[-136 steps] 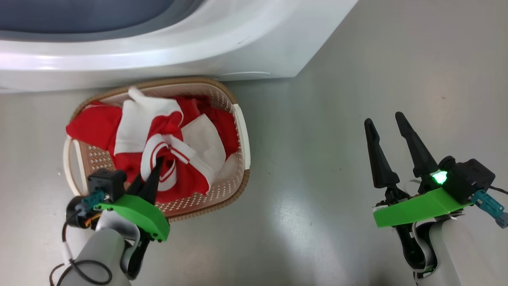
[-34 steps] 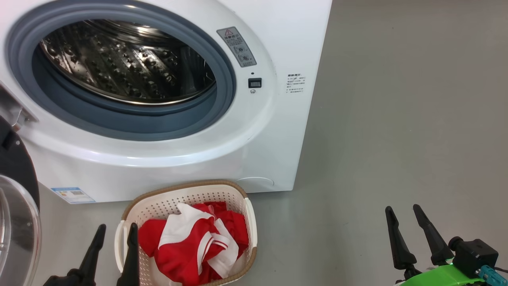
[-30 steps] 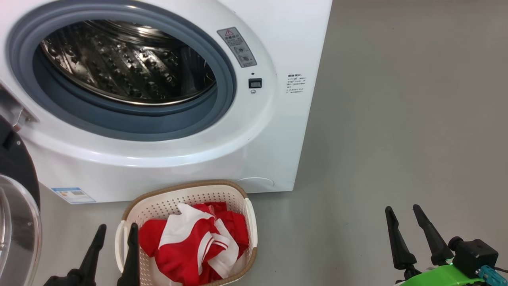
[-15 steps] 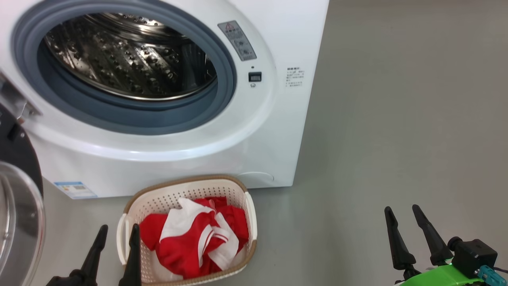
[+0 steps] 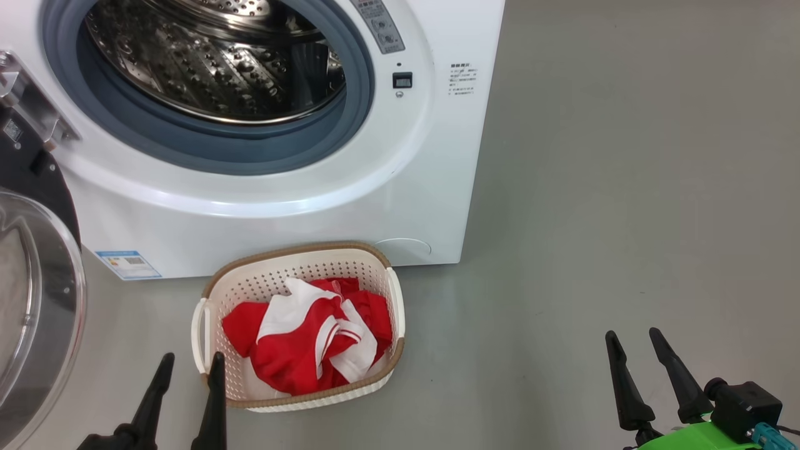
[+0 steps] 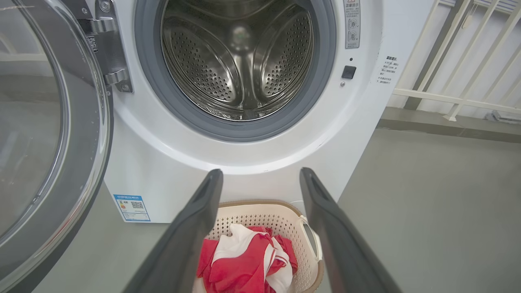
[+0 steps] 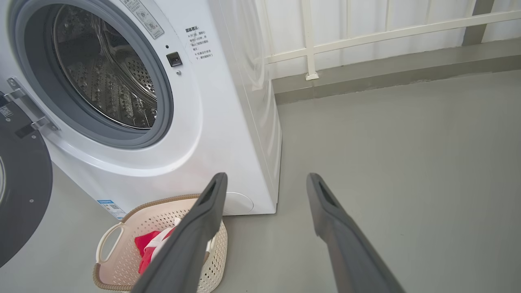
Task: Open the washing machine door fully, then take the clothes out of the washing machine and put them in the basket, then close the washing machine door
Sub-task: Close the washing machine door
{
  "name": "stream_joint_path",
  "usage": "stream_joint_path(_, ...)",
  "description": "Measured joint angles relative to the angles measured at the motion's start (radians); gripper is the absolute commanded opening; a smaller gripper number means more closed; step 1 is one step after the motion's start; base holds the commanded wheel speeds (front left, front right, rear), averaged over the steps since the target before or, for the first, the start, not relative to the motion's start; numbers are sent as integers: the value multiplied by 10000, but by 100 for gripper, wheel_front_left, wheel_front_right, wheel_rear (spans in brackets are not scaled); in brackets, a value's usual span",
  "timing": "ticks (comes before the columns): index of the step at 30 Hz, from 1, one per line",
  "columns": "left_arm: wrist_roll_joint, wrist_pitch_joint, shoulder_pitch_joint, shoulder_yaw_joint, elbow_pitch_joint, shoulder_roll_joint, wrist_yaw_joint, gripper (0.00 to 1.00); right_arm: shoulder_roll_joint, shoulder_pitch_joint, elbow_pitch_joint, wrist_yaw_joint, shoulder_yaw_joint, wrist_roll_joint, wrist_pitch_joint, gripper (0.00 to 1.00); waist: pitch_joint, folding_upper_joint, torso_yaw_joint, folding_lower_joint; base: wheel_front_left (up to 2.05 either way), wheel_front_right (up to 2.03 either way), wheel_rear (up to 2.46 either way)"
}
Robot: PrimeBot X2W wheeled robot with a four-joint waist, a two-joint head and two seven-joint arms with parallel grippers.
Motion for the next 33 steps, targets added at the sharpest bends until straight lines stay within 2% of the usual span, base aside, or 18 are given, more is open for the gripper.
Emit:
stream_joint_path(11,2,0,-1,-2,2,-4,0,100,0,-1,0,0,-2,0,0,100,29,0,17,0,-1,1,0)
stream_joint_path(17,-4,0,-7,105,59,-117,0,100,0,-2,0,0,36,-2,0,100,21,0,250,0,0,0,0)
stream_joint_path(25,-100,0,-7,148,309,-182,0,100,0,-3,105,0,207,-100,0,100,-25,0,993,0,0,0,0)
stream_joint_path(33,-727,0,3,105,579,-213,0,100,-2,-26,293,0,512,-282,0,100,-128,0,2170,0,0,0,0)
